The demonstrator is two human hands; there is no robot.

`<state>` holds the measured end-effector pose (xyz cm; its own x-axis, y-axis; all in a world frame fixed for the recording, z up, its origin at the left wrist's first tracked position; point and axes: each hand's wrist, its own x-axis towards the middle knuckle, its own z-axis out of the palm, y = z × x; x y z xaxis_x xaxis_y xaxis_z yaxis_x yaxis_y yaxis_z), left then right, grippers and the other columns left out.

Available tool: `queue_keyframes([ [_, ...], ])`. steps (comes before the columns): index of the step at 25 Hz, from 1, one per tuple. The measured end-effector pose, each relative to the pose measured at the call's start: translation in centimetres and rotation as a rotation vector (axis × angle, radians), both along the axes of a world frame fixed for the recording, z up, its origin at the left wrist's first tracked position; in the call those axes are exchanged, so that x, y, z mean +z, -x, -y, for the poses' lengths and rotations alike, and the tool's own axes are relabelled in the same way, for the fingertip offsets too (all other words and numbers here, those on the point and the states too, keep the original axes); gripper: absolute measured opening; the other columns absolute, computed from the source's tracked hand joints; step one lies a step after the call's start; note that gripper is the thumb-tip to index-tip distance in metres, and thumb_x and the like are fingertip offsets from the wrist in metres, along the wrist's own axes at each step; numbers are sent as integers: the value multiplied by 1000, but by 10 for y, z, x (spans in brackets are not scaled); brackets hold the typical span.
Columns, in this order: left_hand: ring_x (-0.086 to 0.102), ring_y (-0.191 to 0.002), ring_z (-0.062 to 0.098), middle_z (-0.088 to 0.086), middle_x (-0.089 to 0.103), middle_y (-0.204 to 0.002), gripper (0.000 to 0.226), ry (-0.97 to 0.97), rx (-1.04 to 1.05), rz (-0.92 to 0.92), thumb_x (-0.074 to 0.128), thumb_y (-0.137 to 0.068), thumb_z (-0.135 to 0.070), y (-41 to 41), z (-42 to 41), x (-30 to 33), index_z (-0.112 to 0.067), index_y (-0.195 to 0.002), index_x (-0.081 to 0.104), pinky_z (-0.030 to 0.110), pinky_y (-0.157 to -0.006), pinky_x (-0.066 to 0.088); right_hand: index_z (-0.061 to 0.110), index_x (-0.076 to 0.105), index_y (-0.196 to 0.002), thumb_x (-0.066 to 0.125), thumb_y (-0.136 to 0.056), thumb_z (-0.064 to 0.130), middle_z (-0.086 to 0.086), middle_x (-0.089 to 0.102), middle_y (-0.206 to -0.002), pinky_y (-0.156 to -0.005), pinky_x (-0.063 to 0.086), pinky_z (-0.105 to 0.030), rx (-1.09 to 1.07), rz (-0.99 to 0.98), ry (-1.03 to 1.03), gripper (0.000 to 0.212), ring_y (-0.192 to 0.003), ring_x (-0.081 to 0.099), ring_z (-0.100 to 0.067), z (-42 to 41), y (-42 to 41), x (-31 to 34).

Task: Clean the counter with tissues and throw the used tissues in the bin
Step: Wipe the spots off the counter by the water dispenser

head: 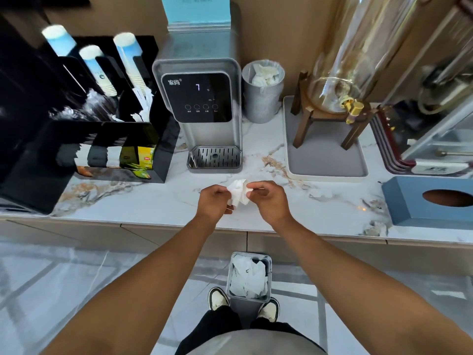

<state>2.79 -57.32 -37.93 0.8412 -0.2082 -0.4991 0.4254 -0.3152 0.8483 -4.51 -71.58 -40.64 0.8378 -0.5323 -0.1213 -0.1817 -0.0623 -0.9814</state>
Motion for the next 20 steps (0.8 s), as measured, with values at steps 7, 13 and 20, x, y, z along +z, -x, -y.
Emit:
queue_keyframes([
  [7, 61, -54, 30, 18, 63, -83, 18, 11, 66, -34, 50, -96, 1, 7, -9, 4, 1, -88, 66, 43, -64, 65, 20, 71, -95, 66, -79, -13, -2, 67, -97, -77, 55, -26, -40, -83, -124, 37, -89, 64, -20, 9, 19, 11],
  [13, 64, -63, 33, 24, 64, -94, 16, 128, -22, -164, 53, -99, -8, 13, -11, 2, 1, -103, 66, 42, -60, 62, 18, 71, -97, 59, -80, -16, -7, 61, -102, -77, 59, -35, -224, -46, -361, 39, -99, 62, -24, 8, 47, 19],
  [20, 64, -60, 17, 10, 68, -101, 48, 157, -398, -235, 86, -79, -28, 41, -48, -13, -12, -118, 63, 30, -57, 57, 7, 70, -104, 55, -85, -16, -9, 60, -91, -70, 55, -30, -333, -61, -401, 34, -84, 62, -23, -31, 80, 14],
])
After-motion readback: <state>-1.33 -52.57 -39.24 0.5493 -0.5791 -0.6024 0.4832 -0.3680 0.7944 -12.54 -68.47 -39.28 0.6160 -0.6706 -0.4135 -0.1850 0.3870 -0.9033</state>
